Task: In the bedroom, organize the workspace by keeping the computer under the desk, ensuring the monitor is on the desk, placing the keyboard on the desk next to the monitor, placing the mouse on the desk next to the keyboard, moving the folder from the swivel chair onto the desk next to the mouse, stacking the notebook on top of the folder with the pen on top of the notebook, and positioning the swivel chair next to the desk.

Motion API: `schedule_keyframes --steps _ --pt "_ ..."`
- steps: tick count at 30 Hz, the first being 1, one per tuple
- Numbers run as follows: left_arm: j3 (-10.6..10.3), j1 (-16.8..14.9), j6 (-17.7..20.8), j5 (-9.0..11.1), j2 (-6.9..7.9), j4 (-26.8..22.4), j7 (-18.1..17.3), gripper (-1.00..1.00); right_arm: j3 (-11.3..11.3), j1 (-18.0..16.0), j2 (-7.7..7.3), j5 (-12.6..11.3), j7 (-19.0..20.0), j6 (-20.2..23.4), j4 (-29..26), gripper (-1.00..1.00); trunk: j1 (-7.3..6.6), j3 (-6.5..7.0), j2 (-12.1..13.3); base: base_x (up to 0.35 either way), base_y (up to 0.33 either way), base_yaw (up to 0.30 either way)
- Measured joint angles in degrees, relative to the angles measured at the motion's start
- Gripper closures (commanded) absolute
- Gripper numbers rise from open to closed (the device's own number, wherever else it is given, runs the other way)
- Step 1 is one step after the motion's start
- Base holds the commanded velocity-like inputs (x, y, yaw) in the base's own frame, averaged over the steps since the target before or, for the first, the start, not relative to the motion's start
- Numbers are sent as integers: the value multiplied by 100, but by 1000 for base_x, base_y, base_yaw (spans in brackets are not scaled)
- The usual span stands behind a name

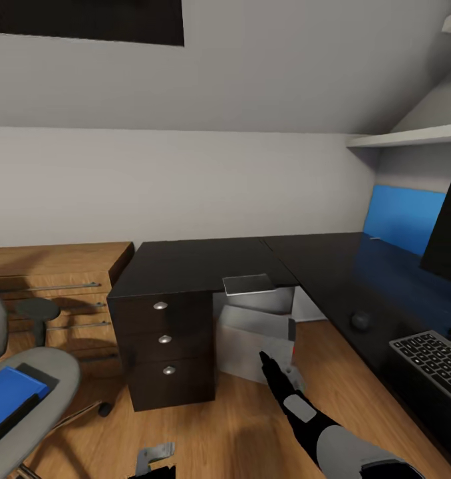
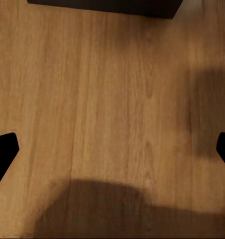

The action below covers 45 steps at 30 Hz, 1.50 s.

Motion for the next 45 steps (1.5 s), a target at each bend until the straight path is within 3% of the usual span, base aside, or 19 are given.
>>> schedule_keyframes --steps 4,6,9,11,12,13,16,18,19,21,22,28,36,45 --pt "-2 0 -257 20 -2 357 -5 -100 5 64 -6 357 -40 -661 463 -100 -88 72 160 0 0 0" --pt "-9 0 -501 30 -2 596 -16 -100 7 141 -7 666 -52 -1099 680 -100 -132 108 241 0 0 0" --pt "-21 0 -949 36 -3 1090 -28 -100 -1 402 -16 1317 -77 -1894 851 -100 -198 161 361 0 0 0" --pt "-18 0 -1123 34 -4 1270 -31 -100 7 555 -23 1641 -82 -2206 881 -100 -242 197 441 0 0 0" --pt "-12 0 -1280 45 -3 1409 -33 -100 0 690 -34 1969 -87 -2482 901 -100 -264 215 481 0 0 0" --pt "-9 0 -1343 45 -4 1475 -33 -100 6 752 -44 2148 -91 -2612 909 -100 -286 233 521 0 0 0" --pt "1 1 -1497 42 -7 1788 -39 -100 -4 910 -153 2687 -136 -2935 936 -100 -351 287 642 0 0 0" --pt "-5 0 -1541 40 -18 1990 -38 -100 -2 954 -224 2852 -230 -3018 944 -100 -395 323 722 0 0 0" --pt "-12 0 -1594 41 -111 2289 -44 -100 -31 1017 -337 2991 -617 -3090 957 -100 -417 340 762 0 0 0" --pt "-14 -1 -1617 29 -222 2424 -51 -100 0 1058 -376 3077 -1046 -3109 961 -100 -461 377 842 0 0 0" --pt "-17 0 -1627 11 -294 2515 -56 -100 -16 1083 -376 3079 -1465 -3054 968 -100 -483 395 882 0 0 0" --pt "-20 0 -1625 -12 -368 2649 -69 -100 -3 1148 -290 3095 -2014 -2767 967 -100 -615 502 1123 0 0 0" --pt "-21 0 -1616 0 -377 2658 -72 -100 2 1197 -298 3279 -2047 -2741 966 -100 -791 646 1444 0 0 0" --pt "-21 0 -1623 -5 -376 2666 -72 -100 2 1200 -297 3320 -2053 -2740 966 -100 -989 808 1805 0 0 0"
